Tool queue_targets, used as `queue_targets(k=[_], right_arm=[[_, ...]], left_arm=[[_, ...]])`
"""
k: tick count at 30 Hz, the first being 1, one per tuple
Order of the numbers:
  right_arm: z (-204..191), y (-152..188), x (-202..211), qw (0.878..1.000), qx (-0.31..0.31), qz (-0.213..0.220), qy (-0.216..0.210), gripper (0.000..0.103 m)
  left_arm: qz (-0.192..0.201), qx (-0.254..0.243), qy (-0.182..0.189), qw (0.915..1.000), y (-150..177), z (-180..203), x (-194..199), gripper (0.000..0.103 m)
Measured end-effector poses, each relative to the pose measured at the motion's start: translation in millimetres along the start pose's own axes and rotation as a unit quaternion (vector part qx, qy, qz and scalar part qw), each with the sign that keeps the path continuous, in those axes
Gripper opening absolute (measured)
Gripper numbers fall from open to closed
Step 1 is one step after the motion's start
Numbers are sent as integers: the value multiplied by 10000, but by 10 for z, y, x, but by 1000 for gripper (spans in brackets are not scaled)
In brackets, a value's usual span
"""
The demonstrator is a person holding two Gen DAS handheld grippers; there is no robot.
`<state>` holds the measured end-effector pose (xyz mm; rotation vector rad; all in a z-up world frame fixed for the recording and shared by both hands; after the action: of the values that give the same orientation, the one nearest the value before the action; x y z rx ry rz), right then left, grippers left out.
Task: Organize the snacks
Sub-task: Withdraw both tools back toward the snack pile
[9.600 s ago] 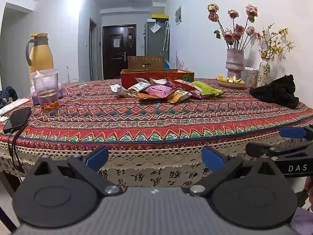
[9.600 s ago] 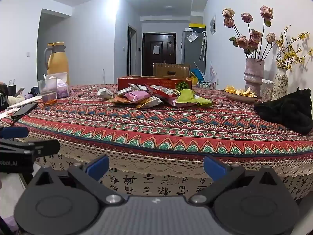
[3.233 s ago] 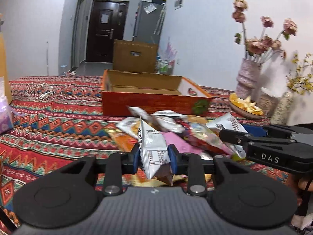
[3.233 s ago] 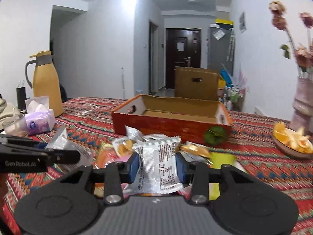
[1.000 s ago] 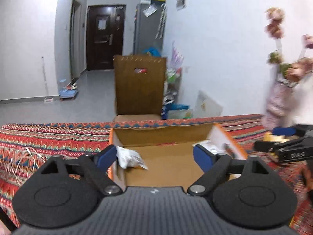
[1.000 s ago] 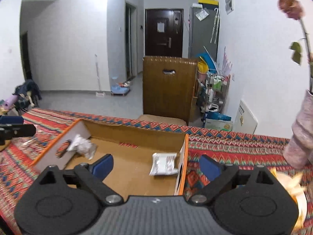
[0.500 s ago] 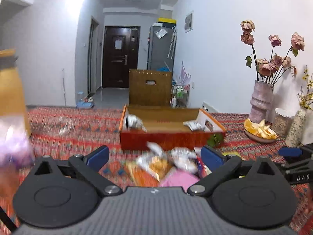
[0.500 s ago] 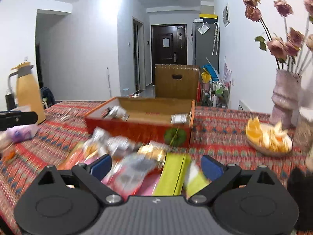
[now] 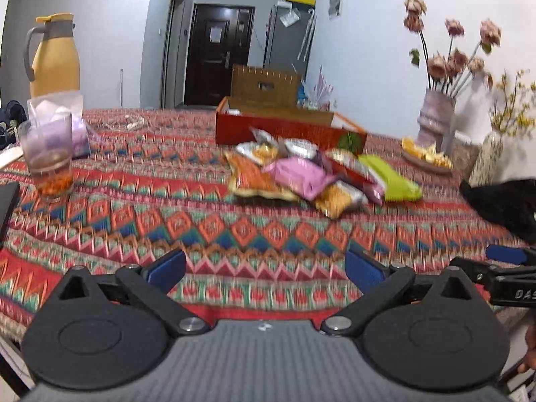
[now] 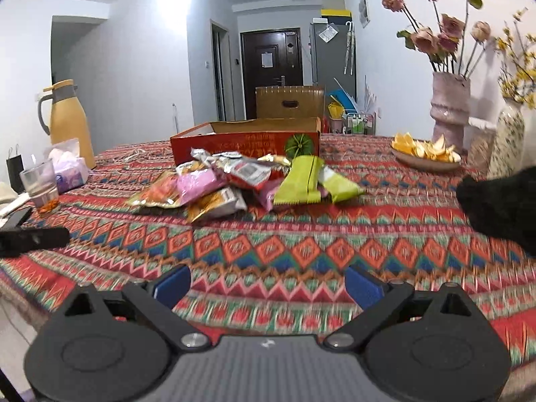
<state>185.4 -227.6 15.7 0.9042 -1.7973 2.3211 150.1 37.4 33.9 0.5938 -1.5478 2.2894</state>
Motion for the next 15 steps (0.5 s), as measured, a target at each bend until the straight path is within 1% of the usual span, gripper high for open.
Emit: queue_targets(k=[3,7,10,15], right_arm=[[-63,95,49,9999,44,-110,-42,99],[-84,142,44,9999,92,-135,-28,99],[-74,119,13,9999,61,-86,-48,99],[-82,13,-160,9995,108,-186,-239,99]], left_arm=[[-79,-86,-47,9999,83,9,-6,103],[-94,-176,-1,9998,77,63,-28,103],[-123,-221,-25,9997,42,91,-83,103],[-191,-225,-33,9996,-49,93,-245,103]])
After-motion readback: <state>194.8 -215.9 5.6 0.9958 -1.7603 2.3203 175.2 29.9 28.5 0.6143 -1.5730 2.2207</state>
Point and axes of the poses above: each gripper's, at about its wrist camera, not at the fingertips, and x roughly against the way its jaws point, z to its right, y to its underside, the point moved 2 cm from there along -x, roughly the way its jaws point, and after that the axes turned 15 degrees about x, right-handed, at the moved point
